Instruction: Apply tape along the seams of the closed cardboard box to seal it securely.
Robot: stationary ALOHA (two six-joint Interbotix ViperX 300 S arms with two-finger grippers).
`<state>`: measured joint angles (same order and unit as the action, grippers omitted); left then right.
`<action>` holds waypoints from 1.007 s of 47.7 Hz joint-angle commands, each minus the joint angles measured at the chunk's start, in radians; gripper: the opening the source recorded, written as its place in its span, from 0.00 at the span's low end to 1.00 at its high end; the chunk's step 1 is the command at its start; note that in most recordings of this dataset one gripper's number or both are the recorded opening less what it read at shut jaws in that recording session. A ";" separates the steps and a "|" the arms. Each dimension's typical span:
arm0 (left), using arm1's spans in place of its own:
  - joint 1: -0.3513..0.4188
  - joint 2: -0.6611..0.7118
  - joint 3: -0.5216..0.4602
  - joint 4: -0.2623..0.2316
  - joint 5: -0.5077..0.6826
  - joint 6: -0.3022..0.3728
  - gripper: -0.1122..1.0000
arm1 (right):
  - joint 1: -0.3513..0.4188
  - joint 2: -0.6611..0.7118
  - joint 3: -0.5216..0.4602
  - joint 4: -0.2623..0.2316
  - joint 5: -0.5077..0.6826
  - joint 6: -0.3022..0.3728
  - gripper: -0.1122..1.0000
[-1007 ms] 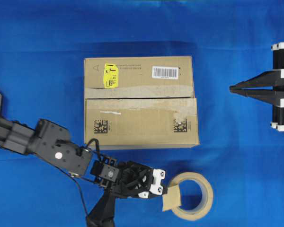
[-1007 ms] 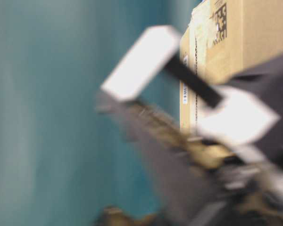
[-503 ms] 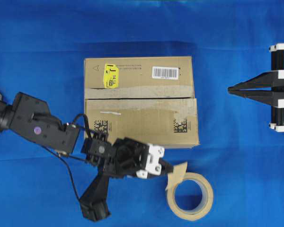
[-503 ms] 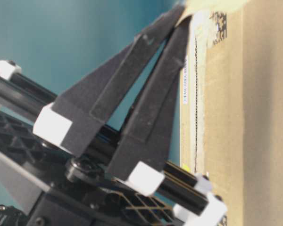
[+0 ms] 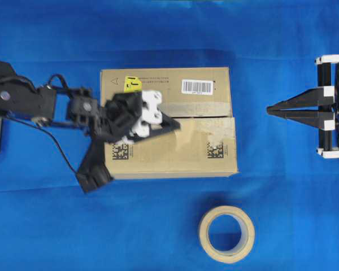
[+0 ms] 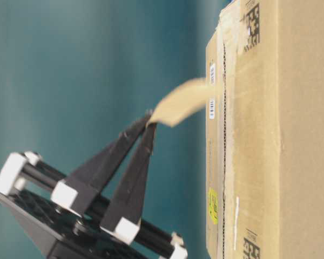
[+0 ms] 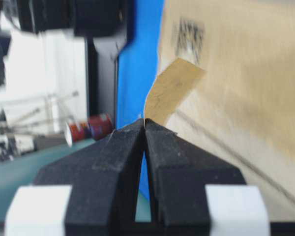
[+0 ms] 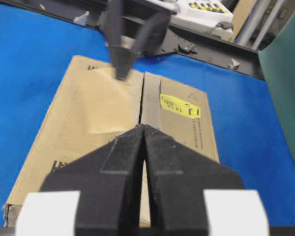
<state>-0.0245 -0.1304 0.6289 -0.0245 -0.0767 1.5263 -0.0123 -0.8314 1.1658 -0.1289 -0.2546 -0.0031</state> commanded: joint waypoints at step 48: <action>0.081 0.011 0.052 -0.002 0.089 -0.003 0.10 | -0.003 0.198 -0.044 0.003 -0.196 -0.005 0.10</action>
<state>0.0537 -0.0920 0.6872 -0.0245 0.0169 1.5232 -0.0123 -0.6703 1.1597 -0.1289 -0.4142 -0.0061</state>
